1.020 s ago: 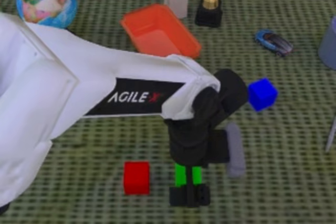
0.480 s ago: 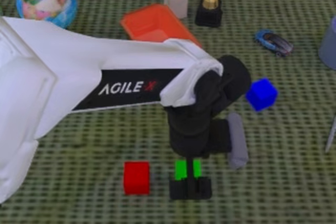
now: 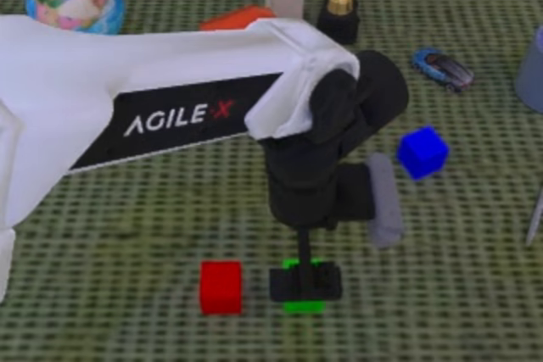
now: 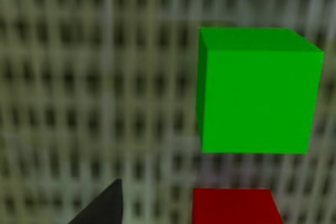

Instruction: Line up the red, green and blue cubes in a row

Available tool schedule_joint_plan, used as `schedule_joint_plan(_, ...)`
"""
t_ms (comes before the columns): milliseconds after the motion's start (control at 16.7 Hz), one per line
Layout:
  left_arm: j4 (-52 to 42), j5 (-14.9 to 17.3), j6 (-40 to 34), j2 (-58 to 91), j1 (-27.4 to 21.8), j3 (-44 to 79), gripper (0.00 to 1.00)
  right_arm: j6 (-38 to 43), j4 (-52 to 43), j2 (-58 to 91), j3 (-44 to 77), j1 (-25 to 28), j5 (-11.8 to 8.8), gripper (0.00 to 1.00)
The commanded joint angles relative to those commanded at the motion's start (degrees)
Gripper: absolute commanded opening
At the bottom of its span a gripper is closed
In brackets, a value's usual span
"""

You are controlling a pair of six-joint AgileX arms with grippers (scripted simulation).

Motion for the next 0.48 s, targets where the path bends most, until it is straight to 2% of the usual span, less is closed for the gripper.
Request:
schedule_joint_plan(240,1.1,-0.2,-0.7,-1.2,0.7,-1.5,1.00,-0.1,-1.2,1.7,1.7,0.4,-0.1,1.00)
schedule_joint_plan(480,6.7,-0.8,-4.4,-10.4,6.0,-9.7,1.00,-0.9,-7.8,12.4,12.3,2.3,-0.2,1.00)
